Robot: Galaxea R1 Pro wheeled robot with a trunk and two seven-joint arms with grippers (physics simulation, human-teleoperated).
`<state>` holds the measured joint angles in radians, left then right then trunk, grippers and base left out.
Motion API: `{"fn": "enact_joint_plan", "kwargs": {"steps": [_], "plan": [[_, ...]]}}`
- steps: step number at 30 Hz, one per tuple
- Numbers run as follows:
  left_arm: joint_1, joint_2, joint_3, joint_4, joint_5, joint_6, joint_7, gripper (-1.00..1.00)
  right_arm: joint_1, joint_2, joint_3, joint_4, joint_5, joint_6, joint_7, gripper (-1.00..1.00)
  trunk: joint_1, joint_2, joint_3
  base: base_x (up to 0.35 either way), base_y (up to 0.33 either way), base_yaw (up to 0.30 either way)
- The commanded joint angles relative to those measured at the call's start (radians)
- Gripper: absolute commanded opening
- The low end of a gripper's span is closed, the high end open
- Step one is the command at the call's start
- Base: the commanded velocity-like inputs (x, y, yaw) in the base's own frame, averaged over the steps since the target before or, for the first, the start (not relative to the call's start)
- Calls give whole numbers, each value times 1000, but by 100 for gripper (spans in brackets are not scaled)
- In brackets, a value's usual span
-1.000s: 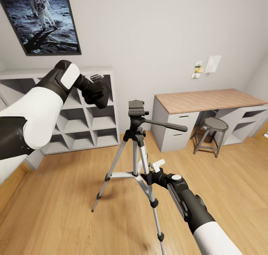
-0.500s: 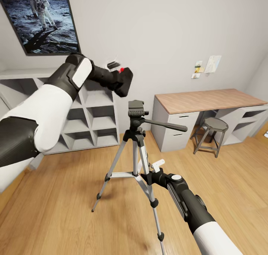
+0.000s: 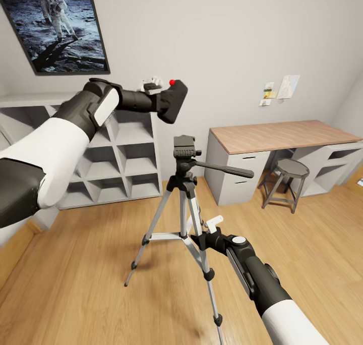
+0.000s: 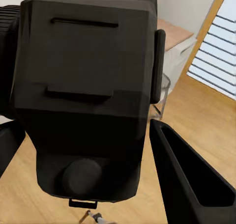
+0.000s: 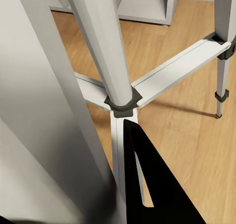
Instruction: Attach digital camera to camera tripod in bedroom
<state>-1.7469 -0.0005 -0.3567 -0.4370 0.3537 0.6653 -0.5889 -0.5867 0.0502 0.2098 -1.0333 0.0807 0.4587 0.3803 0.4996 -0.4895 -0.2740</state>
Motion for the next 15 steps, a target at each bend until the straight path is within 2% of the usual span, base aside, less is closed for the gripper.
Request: {"fn": "enact_joint_plan", "kwargs": {"steps": [1,2,3,4,5,6,7,9,10,11,13,15], "plan": [[-1,12,-4,-9,5,6,-16,-100,-1,0,-1,-2,4,5,6,-100,0,-2,-2,0,0,0],[-1,24,-6,-22,5,8,-40,-100,-1,0,-1,-2,4,5,6,-100,0,-2,-2,0,0,0],[0,54,-29,-61,-1,10,-120,-100,-1,0,0,-2,4,5,6,-100,0,-2,-2,0,0,0],[0,63,-41,-76,-7,10,-146,-100,-1,0,0,-2,4,5,6,-100,0,-2,-2,0,0,0],[0,85,-69,-117,-27,10,-204,-100,-1,0,0,-2,4,5,6,-100,0,-2,-2,0,0,0],[0,140,-126,-273,-130,11,-345,-100,-1,0,1,-2,5,5,6,-100,0,-2,-2,0,0,0],[0,150,-132,-306,-157,12,-370,-100,-1,0,1,-2,5,5,6,-100,0,-2,-2,0,0,0],[0,177,-146,-409,-254,13,-466,-100,-1,0,1,-2,5,5,6,-100,0,-2,-2,0,0,0],[0,184,-149,-438,-290,13,-513,-100,-1,0,2,-2,5,5,6,-100,0,-2,-2,0,0,0],[0,186,-150,-448,-304,14,-537,-100,-1,1,2,-2,5,5,6,-100,0,-2,-2,0,0,0],[0,192,-154,-478,-353,13,-651,-100,-1,1,2,-2,6,5,5,-100,0,-2,-2,0,0,0],[0,194,-156,-480,-360,12,-666,-100,-1,2,2,-2,6,5,5,-100,0,-2,-2,0,0,0]]}}
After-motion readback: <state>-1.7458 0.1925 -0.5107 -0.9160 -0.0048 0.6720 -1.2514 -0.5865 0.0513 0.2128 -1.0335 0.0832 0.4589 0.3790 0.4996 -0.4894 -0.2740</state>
